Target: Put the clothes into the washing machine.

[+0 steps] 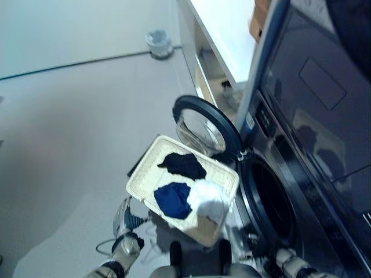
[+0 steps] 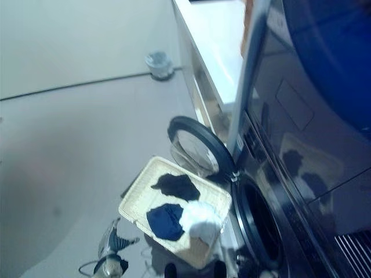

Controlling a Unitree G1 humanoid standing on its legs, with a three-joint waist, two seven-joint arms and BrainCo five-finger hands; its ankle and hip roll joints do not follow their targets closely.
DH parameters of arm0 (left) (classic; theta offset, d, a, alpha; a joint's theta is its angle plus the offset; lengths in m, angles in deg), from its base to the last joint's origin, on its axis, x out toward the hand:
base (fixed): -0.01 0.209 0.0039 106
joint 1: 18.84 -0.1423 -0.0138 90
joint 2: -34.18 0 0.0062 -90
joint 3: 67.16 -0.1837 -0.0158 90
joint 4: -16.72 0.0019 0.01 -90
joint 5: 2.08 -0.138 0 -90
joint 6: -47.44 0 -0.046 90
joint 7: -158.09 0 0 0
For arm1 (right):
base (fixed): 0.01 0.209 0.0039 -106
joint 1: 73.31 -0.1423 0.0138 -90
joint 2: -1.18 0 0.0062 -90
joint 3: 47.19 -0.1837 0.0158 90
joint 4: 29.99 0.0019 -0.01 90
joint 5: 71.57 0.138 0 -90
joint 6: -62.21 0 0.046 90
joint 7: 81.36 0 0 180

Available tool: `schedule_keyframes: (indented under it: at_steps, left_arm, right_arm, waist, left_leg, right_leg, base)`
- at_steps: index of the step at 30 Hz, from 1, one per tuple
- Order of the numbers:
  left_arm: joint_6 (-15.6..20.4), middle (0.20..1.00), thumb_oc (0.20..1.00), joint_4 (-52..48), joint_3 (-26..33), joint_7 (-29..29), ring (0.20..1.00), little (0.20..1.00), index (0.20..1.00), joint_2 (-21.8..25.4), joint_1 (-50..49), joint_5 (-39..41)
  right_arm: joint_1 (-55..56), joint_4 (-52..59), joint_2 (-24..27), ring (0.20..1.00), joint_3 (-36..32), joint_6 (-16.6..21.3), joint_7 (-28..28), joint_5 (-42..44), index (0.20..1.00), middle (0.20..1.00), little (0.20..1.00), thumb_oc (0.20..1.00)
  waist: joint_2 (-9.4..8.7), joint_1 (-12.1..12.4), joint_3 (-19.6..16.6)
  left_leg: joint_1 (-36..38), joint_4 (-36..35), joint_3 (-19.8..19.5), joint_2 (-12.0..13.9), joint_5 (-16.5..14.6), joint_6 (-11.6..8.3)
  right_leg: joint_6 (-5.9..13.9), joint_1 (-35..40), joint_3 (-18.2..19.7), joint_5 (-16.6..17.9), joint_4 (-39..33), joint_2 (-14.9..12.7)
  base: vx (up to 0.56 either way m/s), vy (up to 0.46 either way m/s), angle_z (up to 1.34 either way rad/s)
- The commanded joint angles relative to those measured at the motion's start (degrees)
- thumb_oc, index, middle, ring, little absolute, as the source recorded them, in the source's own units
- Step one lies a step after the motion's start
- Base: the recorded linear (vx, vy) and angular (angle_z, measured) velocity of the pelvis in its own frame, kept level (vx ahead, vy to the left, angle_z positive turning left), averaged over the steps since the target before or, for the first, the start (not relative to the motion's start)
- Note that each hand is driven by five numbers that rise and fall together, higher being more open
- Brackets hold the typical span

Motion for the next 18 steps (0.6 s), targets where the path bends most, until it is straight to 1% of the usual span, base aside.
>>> schedule_keyframes:
  at_steps: [1, 4, 6, 8, 10, 14, 15, 16, 17, 18]
  left_arm:
    - [1.36, 1.000, 1.000, 0.64, -0.66, 4.73, 1.000, 1.000, 1.000, 1.95, 4.95, 1.78]
    - [1.61, 1.000, 1.000, 1.34, -0.59, 5.02, 1.000, 1.000, 1.000, 3.35, 9.25, 1.44]
    - [1.27, 1.000, 1.000, 1.64, -0.52, 4.22, 1.000, 1.000, 1.000, 4.41, 12.35, 1.64]
    - [0.81, 1.000, 1.000, 2.08, -0.22, 3.05, 1.000, 1.000, 1.000, 5.37, 14.89, 2.16]
    - [-0.31, 1.000, 1.000, 2.54, -0.60, 1.85, 1.000, 1.000, 1.000, 6.27, 17.66, 2.63]
    - [-1.24, 1.000, 1.000, 3.56, -1.01, 0.13, 1.000, 1.000, 1.000, 7.18, 20.54, 4.25]
    - [-3.67, 1.000, 1.000, 4.44, -1.88, -1.24, 1.000, 1.000, 1.000, 7.36, 22.62, 4.42]
    - [-3.67, 1.000, 1.000, 4.44, -1.88, -1.24, 1.000, 1.000, 1.000, 7.36, 22.62, 4.42]
    - [-4.94, 1.000, 1.000, 5.70, -2.62, -3.08, 1.000, 1.000, 1.000, 7.37, 24.24, 5.18]
    - [-5.85, 1.000, 1.000, 6.12, -2.98, -3.77, 1.000, 1.000, 1.000, 7.45, 24.77, 5.00]
  right_arm:
    - [-3.73, 1.75, -0.30, 1.000, 2.82, 2.70, 0.44, 2.62, 1.000, 1.000, 1.000, 1.000]
    - [-6.39, 2.16, -0.43, 1.000, 3.83, 3.12, 0.95, 4.52, 1.000, 1.000, 1.000, 1.000]
    - [-8.22, 3.01, -0.61, 1.000, 4.40, 3.12, 1.16, 6.19, 1.000, 1.000, 1.000, 1.000]
    - [-9.68, 3.59, -0.69, 1.000, 4.76, 3.49, 1.31, 7.11, 1.000, 1.000, 1.000, 1.000]
    - [-10.98, 4.77, -0.95, 1.000, 5.39, 3.58, 1.51, 7.81, 1.000, 1.000, 1.000, 1.000]
    - [-12.14, 6.01, -1.41, 1.000, 6.30, 3.47, 2.10, 8.34, 1.000, 1.000, 1.000, 1.000]
    - [-13.14, 6.93, -1.64, 1.000, 6.79, 2.77, 2.71, 8.56, 1.000, 1.000, 1.000, 1.000]
    - [-13.14, 6.93, -1.64, 1.000, 6.79, 2.77, 2.71, 8.56, 1.000, 1.000, 1.000, 1.000]
    - [-13.93, 7.22, -1.75, 1.000, 7.38, 2.68, 3.34, 8.97, 1.000, 1.000, 1.000, 1.000]
    - [-14.07, 7.16, -1.68, 1.000, 7.41, 2.86, 3.46, 9.07, 1.000, 1.000, 1.000, 1.000]
  waist:
    - [-2.95, -0.80, 3.44]
    - [-3.56, -1.36, 5.96]
    - [-4.00, -1.85, 7.47]
    - [-4.30, -2.11, 8.71]
    - [-4.70, -2.69, 9.40]
    - [-5.23, -3.36, 9.40]
    - [-5.59, -3.97, 9.40]
    - [-5.59, -3.97, 9.40]
    - [-5.89, -4.53, 9.40]
    - [-5.96, -4.74, 9.40]
  left_leg:
    - [-5.76, 9.22, 0.81, -6.49, -6.10, 3.54]
    - [-10.52, 13.18, 0.96, -7.09, -6.68, 3.63]
    - [-13.46, 16.04, 1.30, -7.50, -7.37, 3.72]
    - [-15.62, 17.46, 1.51, -7.54, -7.64, 3.82]
    - [-18.10, 18.86, 2.10, -7.70, -7.86, 3.83]
    - [-21.58, 20.44, 2.23, -7.83, -7.91, 3.74]
    - [-23.90, 21.54, 2.41, -7.84, -7.97, 3.54]
    - [-23.90, 21.54, 2.41, -7.84, -7.97, 3.54]
    - [-26.02, 22.64, 2.36, -7.85, -8.13, 3.45]
    - [-26.64, 23.02, 2.42, -7.84, -8.24, 3.45]
  right_leg:
    - [1.28, -5.91, 2.29, -1.86, 5.65, 0.95]
    - [1.45, -10.72, 3.34, -1.29, 7.79, 0.50]
    - [1.62, -13.71, 4.03, -0.90, 9.18, 0.22]
    - [1.73, -15.94, 4.66, -0.70, 10.11, 0.28]
    - [1.90, -18.51, 5.26, -0.13, 10.62, 0.26]
    - [1.85, -21.86, 5.72, 0.47, 11.26, 0.55]
    - [1.82, -23.95, 5.93, 0.88, 11.54, 0.64]
    - [1.82, -23.95, 5.93, 0.88, 11.54, 0.64]
    - [1.77, -26.06, 6.26, 1.24, 12.04, 0.84]
    - [1.78, -26.70, 6.28, 1.32, 12.20, 0.84]
  base:
    - [-0.09, 0.119, -0.30]
    - [-0.08, 0.082, -0.22]
    - [-0.06, 0.103, -0.24]
    - [-0.06, 0.069, -0.15]
    - [-0.05, 0.068, -0.15]
    - [-0.03, 0.048, -0.10]
    - [-0.03, 0.049, -0.08]
    - [-0.04, 0.056, -0.21]
    - [-0.02, 0.031, -0.14]
    - [-0.02, 0.047, -0.17]
